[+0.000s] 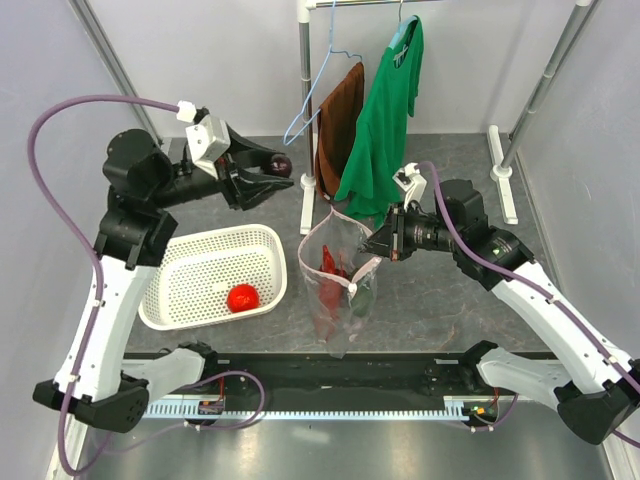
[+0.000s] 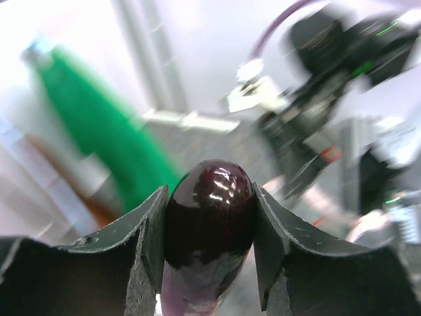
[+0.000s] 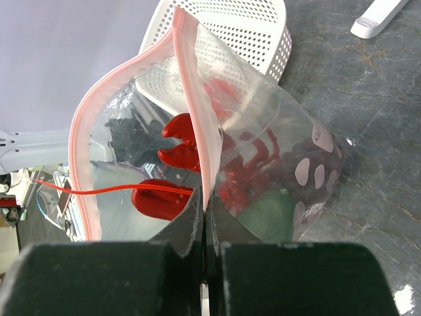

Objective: Place the food in the zip-top bag and seal the zipper
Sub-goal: Pick up the fake vegetable from the bin, then place the fake vegetable in the zipper food storage bag.

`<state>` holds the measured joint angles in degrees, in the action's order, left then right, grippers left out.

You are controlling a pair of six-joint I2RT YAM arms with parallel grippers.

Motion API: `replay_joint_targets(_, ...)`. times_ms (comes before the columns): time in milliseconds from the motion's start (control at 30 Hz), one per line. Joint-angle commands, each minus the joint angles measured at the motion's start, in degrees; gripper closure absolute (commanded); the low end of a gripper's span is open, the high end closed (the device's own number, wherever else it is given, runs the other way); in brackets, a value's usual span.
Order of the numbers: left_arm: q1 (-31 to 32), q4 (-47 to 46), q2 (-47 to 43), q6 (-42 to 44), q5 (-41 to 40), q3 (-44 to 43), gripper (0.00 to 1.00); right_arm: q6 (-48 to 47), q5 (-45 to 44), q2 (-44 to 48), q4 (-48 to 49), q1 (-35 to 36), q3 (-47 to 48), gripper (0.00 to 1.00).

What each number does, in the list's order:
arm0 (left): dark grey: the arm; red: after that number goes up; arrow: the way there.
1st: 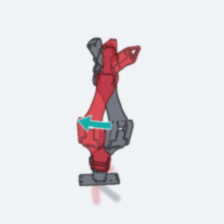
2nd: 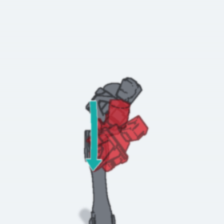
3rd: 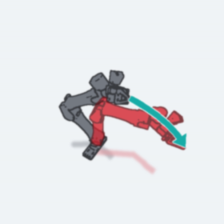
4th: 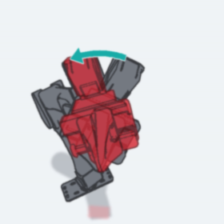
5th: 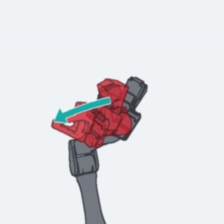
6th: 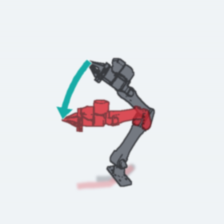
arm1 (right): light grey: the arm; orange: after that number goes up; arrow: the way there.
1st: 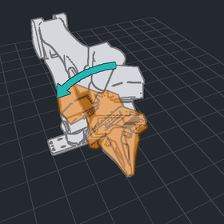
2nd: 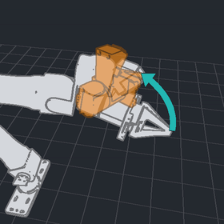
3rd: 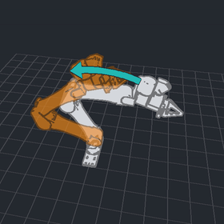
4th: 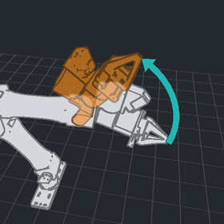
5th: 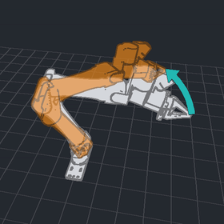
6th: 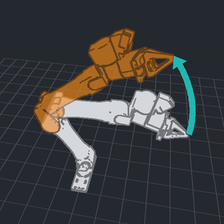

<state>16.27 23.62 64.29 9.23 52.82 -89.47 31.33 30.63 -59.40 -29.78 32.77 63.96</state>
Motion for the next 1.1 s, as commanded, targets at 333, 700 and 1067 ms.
replay_joint_targets(333, 19.41, -30.64, 9.01, -26.36, 1.06, 6.58, 0.97, 1.36, 2.41, -1.07, 5.52, -0.25, 3.71, 1.0)
replay_joint_targets(700, 22.66, -31.8, 10.85, -26.29, -0.96, 4.32, 0.98, 1.71, 2.5, -0.81, 6.23, -0.25, 2.74, 1.0)
replay_joint_targets(1067, 23.01, -27.66, 12.09, -24.62, -0.87, 3.77, 0.98, 2.24, 2.59, -0.63, 7.02, -0.25, 2.39, 1.0)
